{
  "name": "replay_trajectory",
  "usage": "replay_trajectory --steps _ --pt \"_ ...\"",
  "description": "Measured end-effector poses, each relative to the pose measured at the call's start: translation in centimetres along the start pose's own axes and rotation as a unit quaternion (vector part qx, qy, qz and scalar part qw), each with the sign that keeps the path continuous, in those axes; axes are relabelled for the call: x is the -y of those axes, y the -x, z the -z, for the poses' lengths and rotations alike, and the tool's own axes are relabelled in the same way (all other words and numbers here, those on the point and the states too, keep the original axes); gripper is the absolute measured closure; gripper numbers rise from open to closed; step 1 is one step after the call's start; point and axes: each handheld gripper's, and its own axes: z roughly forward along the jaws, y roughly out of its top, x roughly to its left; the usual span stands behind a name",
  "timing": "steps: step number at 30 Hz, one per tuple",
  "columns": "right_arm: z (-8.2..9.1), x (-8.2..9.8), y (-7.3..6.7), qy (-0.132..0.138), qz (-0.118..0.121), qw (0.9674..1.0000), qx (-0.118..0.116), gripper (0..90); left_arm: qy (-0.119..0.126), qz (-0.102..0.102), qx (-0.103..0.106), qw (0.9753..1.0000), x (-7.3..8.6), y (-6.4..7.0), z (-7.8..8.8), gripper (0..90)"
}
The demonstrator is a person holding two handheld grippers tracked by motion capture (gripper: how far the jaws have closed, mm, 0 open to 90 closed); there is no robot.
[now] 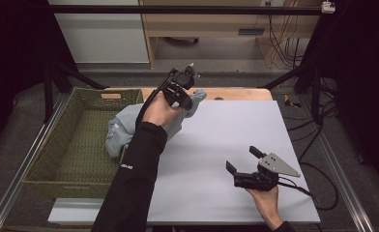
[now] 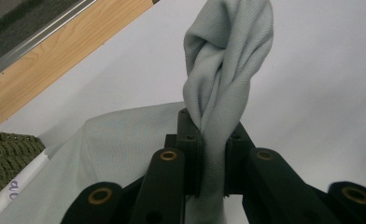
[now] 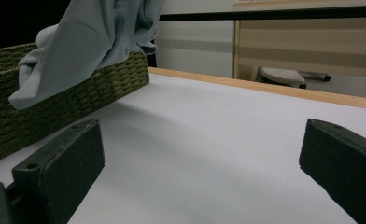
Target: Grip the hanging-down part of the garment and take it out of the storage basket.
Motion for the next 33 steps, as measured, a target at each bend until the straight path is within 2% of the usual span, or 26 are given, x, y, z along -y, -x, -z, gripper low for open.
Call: replay_trajectory --steps 2,3,4,5,6,8,9,10,11,14,15,20,21,22,23,26,27,29,30,31,32,33 --pt "0.0 0.0 0.1 0.004 0.003 1.0000 -0.003 0.4 0.001 0.000 0.000 1.0000 0.0 0.0 0.1 80.2" --pt "0.1 0.0 0.4 0.002 0.023 0.9997 -0.006 0.4 0.002 -0.001 0.000 1.0000 0.0 0.0 0.1 80.2" --pt "0.0 -0.1 0.2 0.004 0.006 1.0000 -0.004 0.4 0.001 -0.001 0.000 1.0000 0.0 0.0 0.2 80.2" --pt "0.0 -0.1 0.2 0.004 0.006 1.0000 -0.004 0.4 0.001 -0.002 0.000 1.0000 0.0 0.0 0.2 80.2" --pt "0.0 -0.2 0.0 0.005 -0.008 0.9999 -0.006 0.4 0.002 -0.001 0.000 1.0000 0.1 0.0 0.2 80.2" --pt "0.0 -0.3 -0.1 0.005 -0.007 1.0000 -0.006 0.4 0.003 0.000 0.001 1.0000 0.1 -0.1 0.3 80.2" --pt "-0.1 -0.3 0.0 0.010 0.002 0.9999 -0.007 0.4 0.004 0.001 0.001 1.0000 0.1 -0.1 0.3 80.2" --pt "0.0 -0.4 -0.1 0.005 -0.007 0.9999 -0.010 0.4 0.004 0.001 0.001 1.0000 0.1 -0.1 0.3 80.2" --pt "-0.1 -0.5 0.1 0.004 0.003 1.0000 -0.005 0.4 0.005 0.001 0.001 1.0000 0.1 -0.1 0.3 80.2" --pt "-0.3 -0.7 -0.2 0.004 -0.010 0.9999 -0.012 0.4 0.002 0.002 0.002 1.0000 0.1 -0.2 0.2 80.2" --pt "-0.4 -0.9 -0.1 0.001 0.004 1.0000 -0.006 0.4 0.002 0.001 0.002 1.0000 0.1 -0.2 0.2 80.2" --pt "-1.1 -1.5 -0.7 0.007 0.001 0.9998 -0.018 0.4 0.000 0.002 0.003 1.0000 0.0 -0.2 0.2 80.2" --pt "-1.5 -1.6 -0.6 0.006 0.030 0.9992 -0.025 0.4 -0.001 0.002 0.002 1.0000 0.0 -0.2 0.2 80.2" --pt "-1.5 -1.6 -0.6 0.006 0.030 0.9992 -0.025 0.4 -0.001 0.001 0.003 1.0000 0.0 -0.2 0.2 80.2" --pt "-1.8 -1.8 -1.2 0.008 0.007 0.9997 -0.024 0.4 -0.001 0.002 0.002 1.0000 0.0 -0.2 0.2 80.2" --pt "-2.5 -2.3 -2.0 0.010 -0.001 0.9993 -0.036 0.4 -0.001 0.000 0.001 1.0000 0.0 -0.2 0.3 80.2" --pt "-2.8 -2.3 -2.0 0.011 0.015 0.9992 -0.034 0.4 0.000 0.001 0.001 1.0000 0.0 -0.3 0.4 80.1" --pt "-3.2 -2.5 -2.2 0.009 0.022 0.9989 -0.042 0.4 -0.002 -0.001 0.001 1.0000 0.0 -0.3 0.5 80.2" --pt "-3.5 -2.6 -2.5 0.015 0.007 0.9990 -0.041 0.4 -0.001 0.000 0.001 1.0000 0.0 -0.3 0.5 80.2" --pt "-3.7 -2.7 -2.5 0.014 0.021 0.9988 -0.043 0.4 -0.002 0.000 0.001 1.0000 0.0 -0.3 0.6 80.2" --pt "-3.7 -2.7 -2.5 0.014 0.021 0.9988 -0.043 0.4 -0.002 0.001 0.000 1.0000 0.0 -0.3 0.6 80.2" --pt "-4.0 -2.8 -2.8 0.013 0.005 0.9989 -0.045 0.4 -0.005 -0.004 0.000 1.0000 0.0 -0.4 0.7 80.2"
